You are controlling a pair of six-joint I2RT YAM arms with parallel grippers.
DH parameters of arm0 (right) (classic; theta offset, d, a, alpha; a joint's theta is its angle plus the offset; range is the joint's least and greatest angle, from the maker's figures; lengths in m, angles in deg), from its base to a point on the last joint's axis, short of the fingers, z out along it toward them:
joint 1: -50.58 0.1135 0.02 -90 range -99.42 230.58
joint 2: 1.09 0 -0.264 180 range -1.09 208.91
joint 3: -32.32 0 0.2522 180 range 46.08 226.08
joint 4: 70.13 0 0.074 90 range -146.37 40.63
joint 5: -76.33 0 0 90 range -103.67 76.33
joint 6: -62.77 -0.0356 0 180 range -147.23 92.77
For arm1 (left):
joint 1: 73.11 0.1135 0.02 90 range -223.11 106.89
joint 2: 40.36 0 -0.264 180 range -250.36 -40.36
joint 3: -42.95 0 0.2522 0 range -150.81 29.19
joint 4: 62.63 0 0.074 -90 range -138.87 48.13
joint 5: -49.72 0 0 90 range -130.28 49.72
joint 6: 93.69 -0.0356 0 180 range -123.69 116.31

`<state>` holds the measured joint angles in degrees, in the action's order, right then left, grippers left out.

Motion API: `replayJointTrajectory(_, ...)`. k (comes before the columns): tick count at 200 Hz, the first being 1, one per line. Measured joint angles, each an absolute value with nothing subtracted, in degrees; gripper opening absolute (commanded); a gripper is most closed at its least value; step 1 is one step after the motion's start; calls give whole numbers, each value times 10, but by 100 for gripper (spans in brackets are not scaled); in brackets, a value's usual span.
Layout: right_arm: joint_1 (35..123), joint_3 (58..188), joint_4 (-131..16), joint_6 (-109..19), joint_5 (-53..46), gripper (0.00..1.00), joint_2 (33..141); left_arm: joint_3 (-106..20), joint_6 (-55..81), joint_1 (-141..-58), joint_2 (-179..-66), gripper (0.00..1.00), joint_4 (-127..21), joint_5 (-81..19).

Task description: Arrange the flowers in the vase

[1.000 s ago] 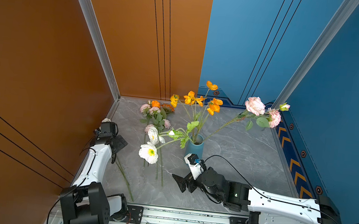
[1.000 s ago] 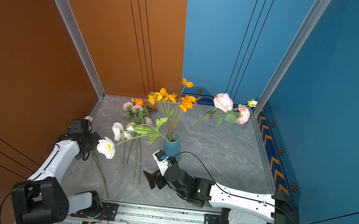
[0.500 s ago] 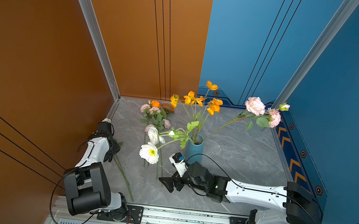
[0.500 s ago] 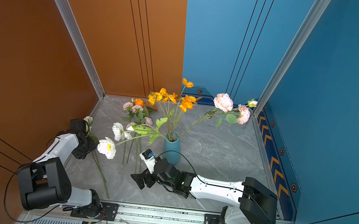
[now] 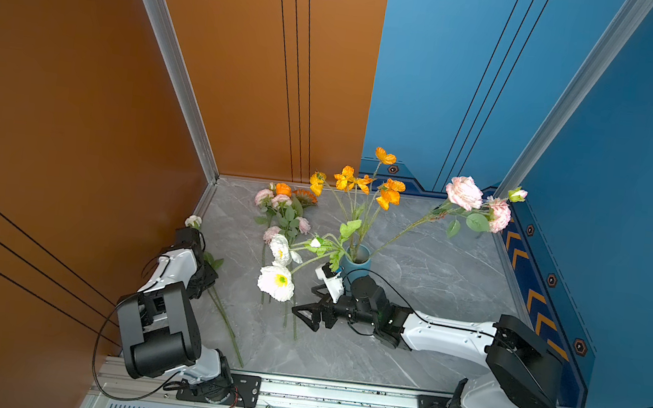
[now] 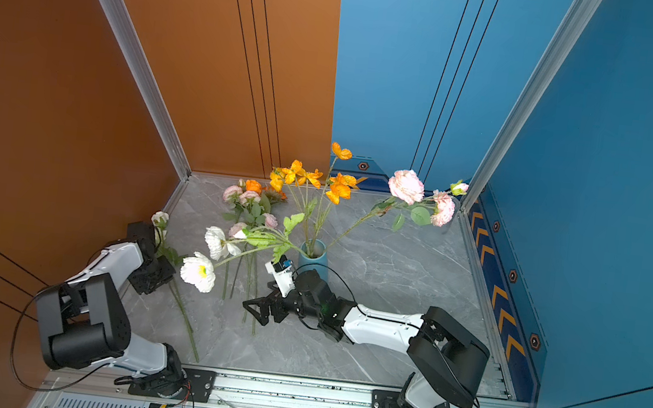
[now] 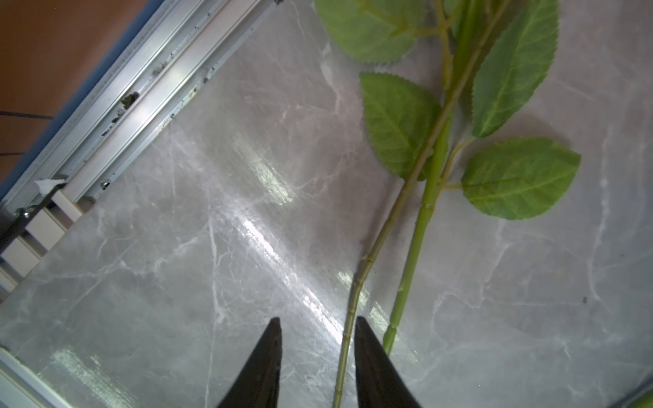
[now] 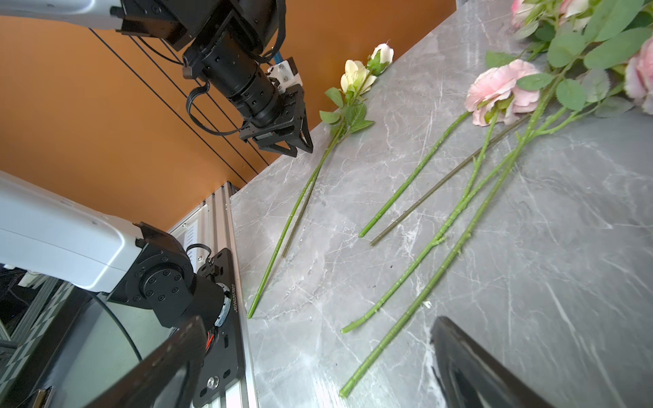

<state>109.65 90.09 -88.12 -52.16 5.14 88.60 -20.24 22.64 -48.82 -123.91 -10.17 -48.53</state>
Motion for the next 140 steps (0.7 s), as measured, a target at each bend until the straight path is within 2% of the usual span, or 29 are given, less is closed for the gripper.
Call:
replayJointTrajectory(63,1071,898,-907,-539,73,100,888,-203,220,-505,-1298,34,-120,-470)
replayJointTrajectory(140,1068,898,-916,-550,87,100,900,-204,223,-525,-1316,34,-165,-445)
